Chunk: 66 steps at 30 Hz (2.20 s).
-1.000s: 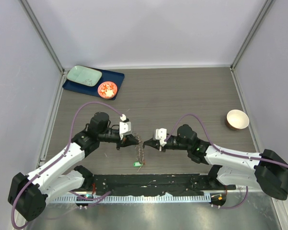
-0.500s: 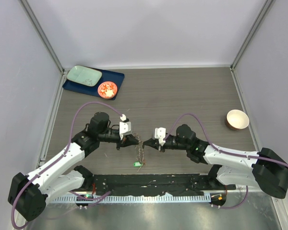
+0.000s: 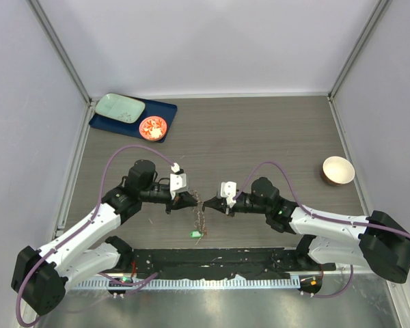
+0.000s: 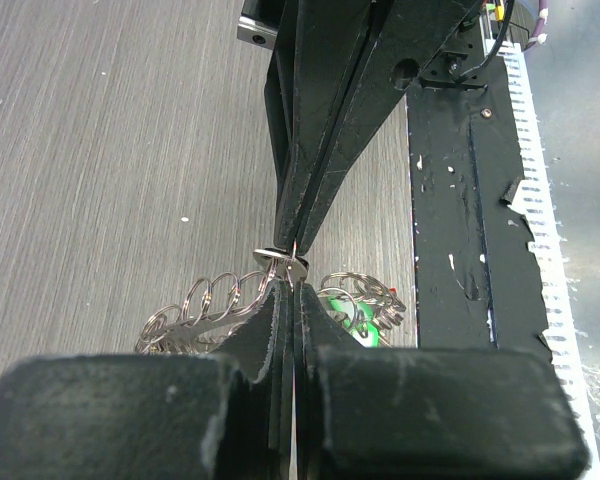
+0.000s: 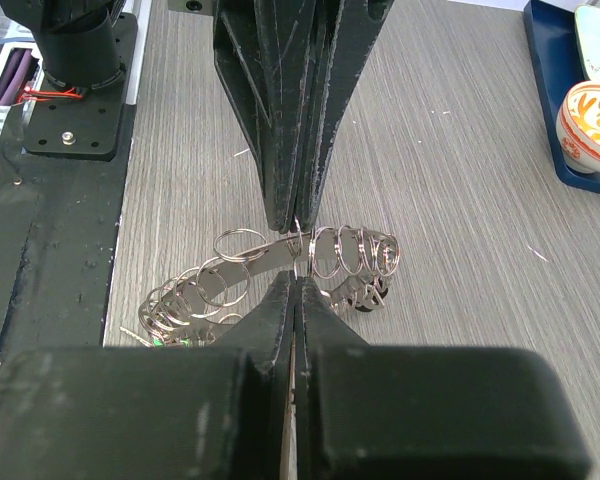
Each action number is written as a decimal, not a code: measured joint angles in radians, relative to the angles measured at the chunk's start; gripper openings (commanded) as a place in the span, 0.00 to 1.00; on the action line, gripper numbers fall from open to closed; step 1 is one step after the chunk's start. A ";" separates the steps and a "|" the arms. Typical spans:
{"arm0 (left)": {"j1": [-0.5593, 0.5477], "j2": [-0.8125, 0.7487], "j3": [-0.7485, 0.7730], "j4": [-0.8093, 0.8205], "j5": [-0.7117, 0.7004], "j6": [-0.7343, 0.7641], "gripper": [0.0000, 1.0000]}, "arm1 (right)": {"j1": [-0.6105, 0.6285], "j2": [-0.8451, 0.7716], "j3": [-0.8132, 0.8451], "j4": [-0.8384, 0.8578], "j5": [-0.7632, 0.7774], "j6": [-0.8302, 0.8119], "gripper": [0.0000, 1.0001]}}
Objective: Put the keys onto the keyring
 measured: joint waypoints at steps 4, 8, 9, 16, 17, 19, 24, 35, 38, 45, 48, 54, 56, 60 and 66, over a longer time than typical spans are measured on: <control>0.000 0.000 0.000 0.000 0.000 0.000 0.00 | 0.000 0.000 0.000 0.004 -0.003 0.000 0.01; 0.000 0.004 0.000 0.000 0.004 0.000 0.00 | 0.000 0.000 0.000 0.015 -0.010 0.000 0.01; 0.000 0.005 0.000 0.000 0.006 0.000 0.00 | 0.000 0.000 0.000 0.016 -0.012 -0.001 0.01; 0.000 0.011 0.000 0.000 0.015 -0.001 0.00 | 0.000 0.000 0.000 0.016 -0.018 -0.001 0.01; 0.000 0.011 0.000 0.000 0.015 -0.001 0.00 | 0.000 0.000 0.000 0.016 -0.018 -0.001 0.01; 0.000 0.011 0.000 0.000 0.015 0.000 0.00 | 0.000 0.000 0.000 0.015 -0.017 0.000 0.01; 0.000 0.011 0.000 0.000 0.014 0.000 0.00 | 0.000 -0.003 0.000 0.009 -0.005 -0.001 0.01; -0.001 0.010 0.000 -0.001 0.005 0.000 0.00 | 0.000 -0.008 0.000 -0.015 0.024 -0.001 0.01; -0.003 0.010 0.000 -0.002 0.006 0.000 0.00 | 0.000 -0.008 0.000 -0.016 0.031 -0.001 0.01; -0.005 0.010 0.000 -0.004 0.007 0.000 0.00 | 0.000 -0.008 0.000 -0.016 0.028 -0.001 0.01; -0.005 0.010 0.000 -0.004 0.007 0.000 0.00 | 0.000 -0.008 0.000 -0.016 0.018 -0.001 0.01; -0.005 0.010 0.000 -0.005 0.007 0.000 0.00 | 0.000 -0.008 0.000 -0.015 0.001 -0.002 0.01; -0.005 0.010 0.000 -0.005 0.007 0.000 0.00 | 0.000 -0.008 0.000 -0.015 0.000 -0.002 0.01; -0.005 0.010 0.000 -0.006 0.007 0.000 0.00 | 0.000 -0.008 0.000 -0.015 -0.002 -0.002 0.01; -0.005 0.010 0.000 -0.007 0.008 0.000 0.00 | 0.000 -0.008 0.000 -0.015 -0.011 -0.004 0.01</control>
